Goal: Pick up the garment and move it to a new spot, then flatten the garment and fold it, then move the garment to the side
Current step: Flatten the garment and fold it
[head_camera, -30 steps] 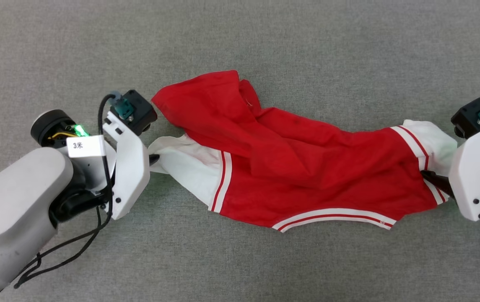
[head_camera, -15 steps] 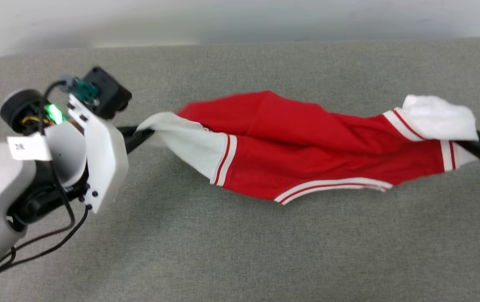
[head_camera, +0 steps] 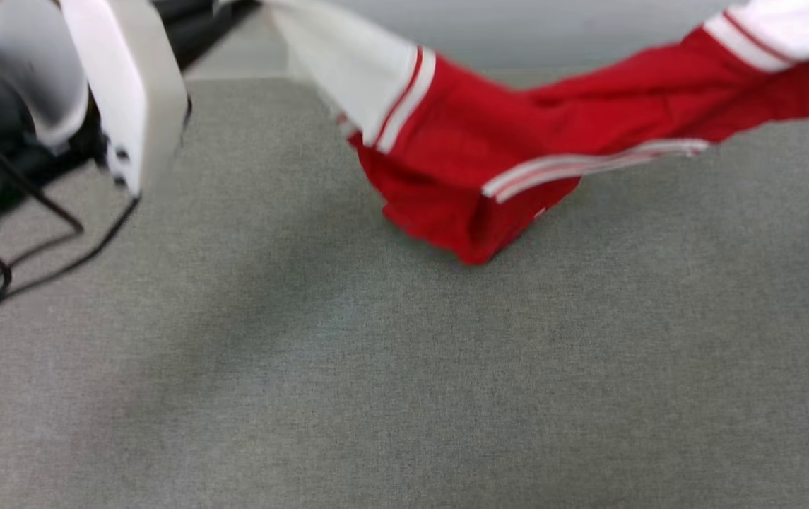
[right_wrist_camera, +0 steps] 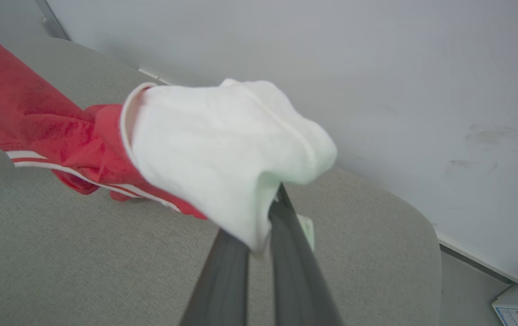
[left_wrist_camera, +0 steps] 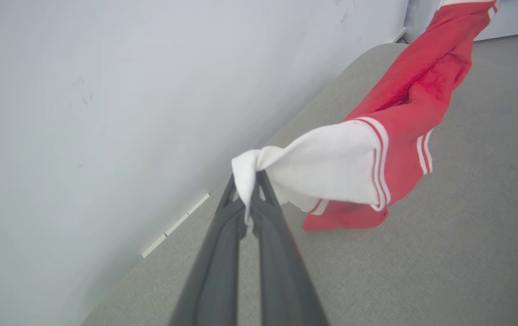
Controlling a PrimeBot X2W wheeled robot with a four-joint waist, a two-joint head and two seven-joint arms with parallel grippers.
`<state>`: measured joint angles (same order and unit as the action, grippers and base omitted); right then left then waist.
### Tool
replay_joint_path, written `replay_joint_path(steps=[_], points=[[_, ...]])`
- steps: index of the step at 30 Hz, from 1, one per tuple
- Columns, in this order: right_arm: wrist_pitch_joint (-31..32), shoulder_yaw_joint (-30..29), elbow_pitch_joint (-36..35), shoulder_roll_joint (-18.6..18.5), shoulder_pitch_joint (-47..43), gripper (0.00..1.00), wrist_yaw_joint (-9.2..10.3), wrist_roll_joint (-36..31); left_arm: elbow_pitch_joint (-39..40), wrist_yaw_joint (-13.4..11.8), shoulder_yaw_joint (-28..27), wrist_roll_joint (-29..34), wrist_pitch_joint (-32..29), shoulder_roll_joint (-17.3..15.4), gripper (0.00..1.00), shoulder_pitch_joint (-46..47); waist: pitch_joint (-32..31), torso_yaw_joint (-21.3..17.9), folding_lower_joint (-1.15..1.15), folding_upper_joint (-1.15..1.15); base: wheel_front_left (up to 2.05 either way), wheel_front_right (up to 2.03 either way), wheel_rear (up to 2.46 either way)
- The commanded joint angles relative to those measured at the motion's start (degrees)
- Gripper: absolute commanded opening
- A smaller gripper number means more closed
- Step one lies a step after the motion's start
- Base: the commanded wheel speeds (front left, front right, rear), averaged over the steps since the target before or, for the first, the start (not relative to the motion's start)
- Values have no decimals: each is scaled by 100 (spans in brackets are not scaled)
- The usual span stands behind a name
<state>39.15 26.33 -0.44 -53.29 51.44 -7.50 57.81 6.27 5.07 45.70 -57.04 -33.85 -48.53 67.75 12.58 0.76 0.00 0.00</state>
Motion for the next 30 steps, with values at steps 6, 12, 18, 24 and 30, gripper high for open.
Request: replay_joint_path(steps=[6, 12, 18, 24, 30], points=[[525, -217, 647, 639, 1234, 0, 2, -654, -904, 87, -291, 373, 411, 560, 0, 1121, 530, 25, 0, 0, 0, 0, 0], [683, -370, 1370, 1253, 2429, 0, 2, -1311, -1681, 122, -568, 608, 800, 881, 0, 2037, 1056, 5, 0, 0, 0, 0, 0], [669, -428, 1953, 1611, 3311, 0, 2, -1749, -2186, 137, -700, 812, 1105, 1032, 0, 2657, 1434, -4, 0, 0, 0, 0, 0], [429, -560, 2557, 1931, 4122, 0, 2, -2068, -2763, 168, -833, 1022, 1612, 1258, 0, 3292, 1786, -7, 0, 0, 0, 0, 0], [199, -508, 3107, 2200, 4403, 0, 2, -2109, -3069, -7, -673, 1285, 2077, 1567, 0, 3179, 2062, 50, 0, 0, 0, 0, 0]])
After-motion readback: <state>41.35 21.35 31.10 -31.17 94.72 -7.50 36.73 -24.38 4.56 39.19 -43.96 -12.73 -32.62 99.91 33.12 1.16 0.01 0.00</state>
